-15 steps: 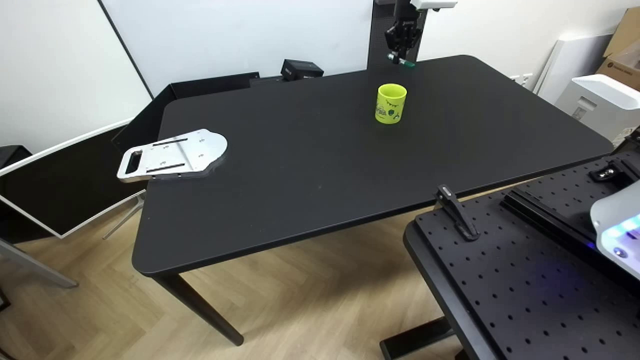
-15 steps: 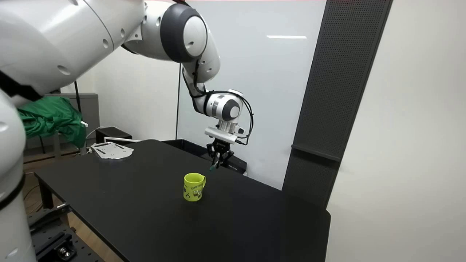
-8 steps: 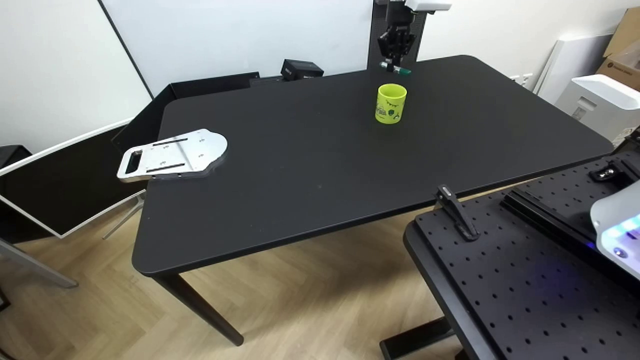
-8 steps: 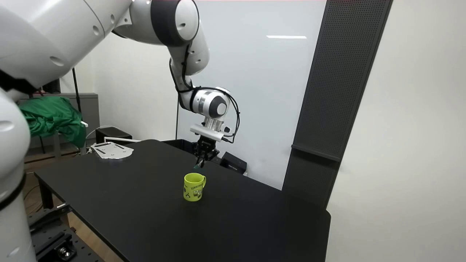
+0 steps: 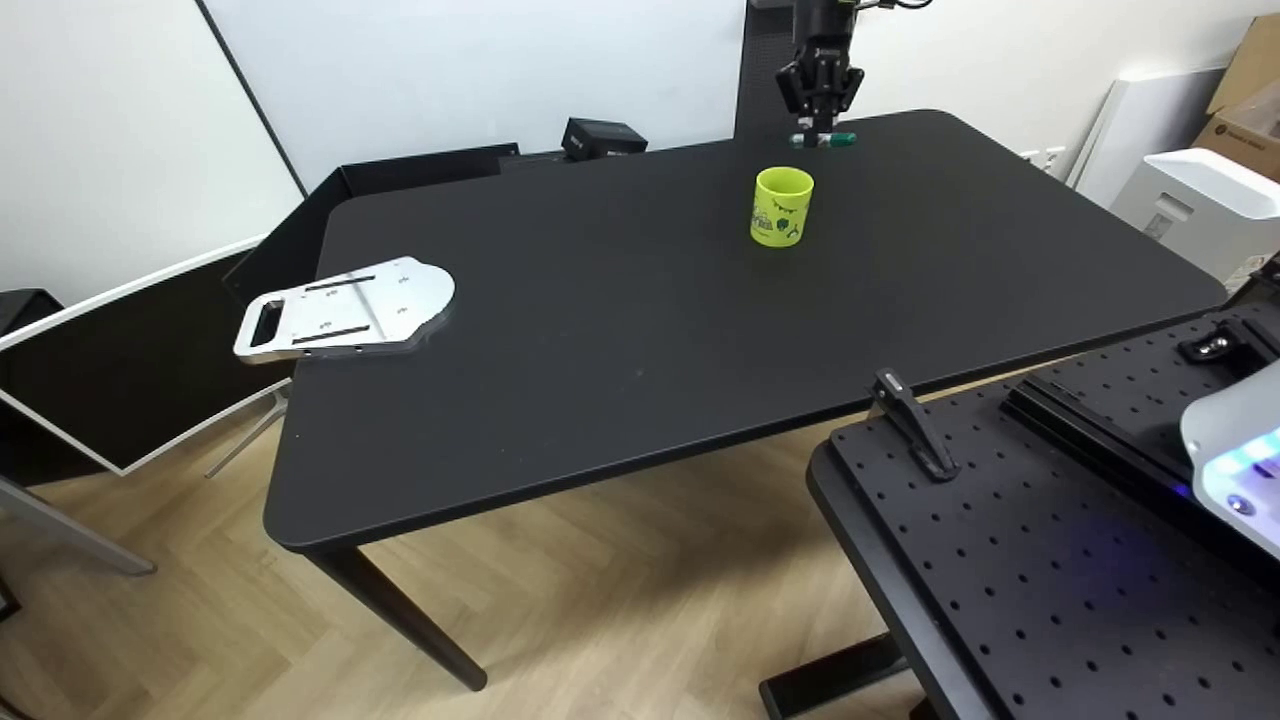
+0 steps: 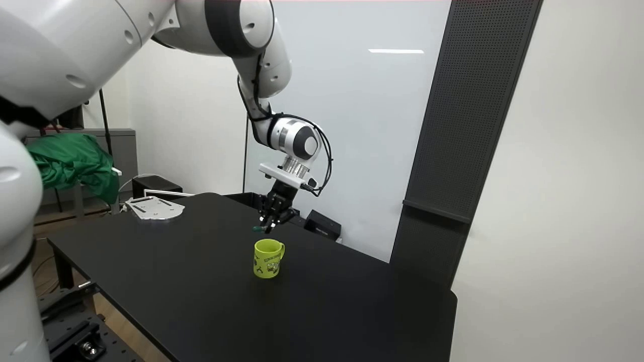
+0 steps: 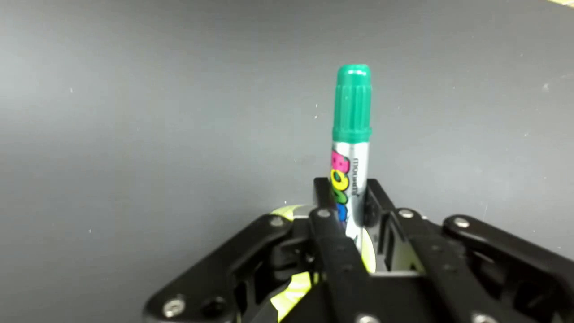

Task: Pick the marker on the table and put it in the mug

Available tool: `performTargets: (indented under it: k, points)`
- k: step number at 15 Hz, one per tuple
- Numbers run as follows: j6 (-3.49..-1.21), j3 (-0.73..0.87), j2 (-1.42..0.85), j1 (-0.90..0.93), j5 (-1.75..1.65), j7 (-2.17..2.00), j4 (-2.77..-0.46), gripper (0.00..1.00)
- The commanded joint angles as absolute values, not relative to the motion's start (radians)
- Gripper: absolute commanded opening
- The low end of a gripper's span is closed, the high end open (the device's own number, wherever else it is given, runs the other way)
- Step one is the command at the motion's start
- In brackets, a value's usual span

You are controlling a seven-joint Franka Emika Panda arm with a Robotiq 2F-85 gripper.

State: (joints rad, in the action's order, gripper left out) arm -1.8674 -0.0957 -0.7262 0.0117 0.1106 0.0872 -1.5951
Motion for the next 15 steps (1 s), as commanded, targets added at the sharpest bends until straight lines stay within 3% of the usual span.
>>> performTargets:
  k: [1,15]
  points:
    - [-1.706,-0.073,-0.777,0.011,0.148,0.007,-1.491,0.05]
    - [-1.466,-0.059,-1.019,-0.014,0.248,-0.065,-1.149,0.05]
